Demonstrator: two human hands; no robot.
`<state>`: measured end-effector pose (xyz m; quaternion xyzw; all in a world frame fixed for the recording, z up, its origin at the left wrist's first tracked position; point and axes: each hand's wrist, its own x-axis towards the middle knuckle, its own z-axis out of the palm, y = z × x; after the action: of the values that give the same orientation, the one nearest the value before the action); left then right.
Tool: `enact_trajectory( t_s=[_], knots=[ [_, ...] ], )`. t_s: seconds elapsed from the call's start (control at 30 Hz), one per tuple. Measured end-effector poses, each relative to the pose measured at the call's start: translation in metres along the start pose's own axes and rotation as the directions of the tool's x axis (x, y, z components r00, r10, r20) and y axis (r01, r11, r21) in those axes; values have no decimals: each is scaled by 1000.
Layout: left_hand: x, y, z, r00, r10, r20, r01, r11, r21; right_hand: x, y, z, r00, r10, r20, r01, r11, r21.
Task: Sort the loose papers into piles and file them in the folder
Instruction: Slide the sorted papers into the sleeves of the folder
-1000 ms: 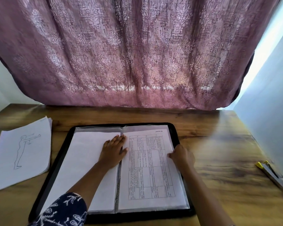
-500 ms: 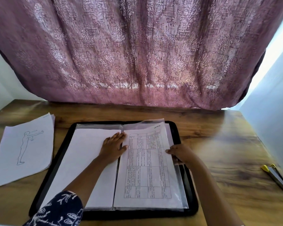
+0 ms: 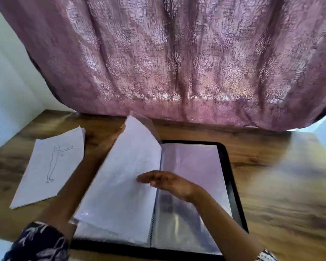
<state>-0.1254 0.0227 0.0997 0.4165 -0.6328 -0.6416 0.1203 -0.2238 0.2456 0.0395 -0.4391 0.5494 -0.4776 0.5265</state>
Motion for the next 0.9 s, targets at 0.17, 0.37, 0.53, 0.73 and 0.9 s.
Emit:
enact_trajectory(
  t_s=[0.17, 0.37, 0.53, 0.73, 0.9],
  knots=[
    [32, 19, -21, 1000, 13, 27, -17, 992, 126, 49, 20, 14, 995, 75, -60, -83, 984, -160],
    [82, -31, -58, 987, 117, -109, -89, 967, 239, 84, 38, -10, 919, -164, -357, -179, 635, -751],
    [51, -91, -61, 852, 479, -210, -238, 713, 659, 101, 38, -21, 940, -97, -326, -275, 348, -896],
    [35, -146, -71, 879, 477, -3, -155, 292, 944, 143, 26, 11, 948, -134, -288, -246, 262, -933],
    [35, -127, -129, 766, 525, -371, 59, 517, 854, 188, 17, 55, 971, -160, -176, -133, 248, -960]
  ],
)
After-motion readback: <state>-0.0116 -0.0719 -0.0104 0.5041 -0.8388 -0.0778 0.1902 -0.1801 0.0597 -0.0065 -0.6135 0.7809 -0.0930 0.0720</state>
